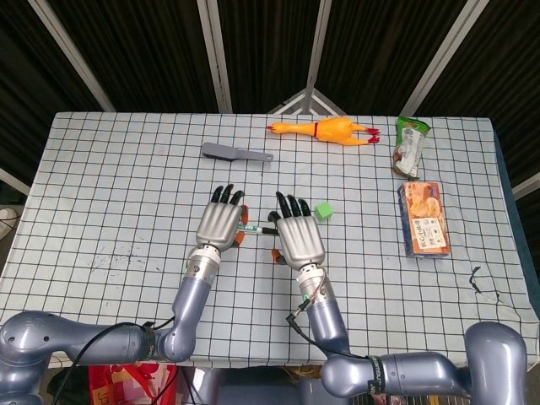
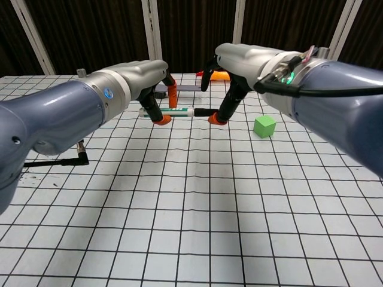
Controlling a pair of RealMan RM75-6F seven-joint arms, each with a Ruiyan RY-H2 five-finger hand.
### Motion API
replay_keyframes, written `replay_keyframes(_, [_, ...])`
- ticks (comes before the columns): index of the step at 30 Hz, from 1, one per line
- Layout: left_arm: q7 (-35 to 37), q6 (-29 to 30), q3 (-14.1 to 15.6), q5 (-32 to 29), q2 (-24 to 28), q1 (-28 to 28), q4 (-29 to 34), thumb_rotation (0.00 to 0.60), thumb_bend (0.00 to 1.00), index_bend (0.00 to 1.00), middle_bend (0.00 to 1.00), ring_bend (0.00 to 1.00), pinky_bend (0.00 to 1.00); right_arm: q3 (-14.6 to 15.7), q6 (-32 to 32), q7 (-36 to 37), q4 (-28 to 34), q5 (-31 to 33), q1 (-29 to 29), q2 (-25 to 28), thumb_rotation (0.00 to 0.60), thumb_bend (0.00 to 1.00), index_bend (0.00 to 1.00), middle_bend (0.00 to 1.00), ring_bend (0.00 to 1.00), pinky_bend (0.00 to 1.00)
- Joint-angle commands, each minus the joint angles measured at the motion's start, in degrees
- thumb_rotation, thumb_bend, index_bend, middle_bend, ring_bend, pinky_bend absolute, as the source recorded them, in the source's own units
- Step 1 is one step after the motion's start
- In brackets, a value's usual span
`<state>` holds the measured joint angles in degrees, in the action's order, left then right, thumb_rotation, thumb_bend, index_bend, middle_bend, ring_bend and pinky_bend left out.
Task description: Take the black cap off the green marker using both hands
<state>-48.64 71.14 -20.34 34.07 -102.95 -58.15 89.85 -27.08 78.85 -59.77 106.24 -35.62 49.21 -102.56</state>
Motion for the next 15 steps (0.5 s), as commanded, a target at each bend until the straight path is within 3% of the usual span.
replay_keyframes(1, [0.3, 0.1, 0.1, 0.5, 0.0, 0.0, 0.1, 0.6, 0.51, 0.59, 0.14, 0.0, 0.0, 0.2, 0.5, 0.3, -0.9, 0.6, 0.8, -0.4, 0.6, 0.27, 0.37, 0.03, 0.04, 0.09])
replay_keyframes(15, [0.4, 0.3, 0.6, 0.7, -0.4, 0.0, 0.0, 0.6, 0.51, 0.59, 0.14, 0.0, 0.0, 0.6, 2.8, 1.5, -4.4, 2.0, 4.2, -2.7, 0.6, 0.27, 0.46, 0.03, 0.06, 0.09])
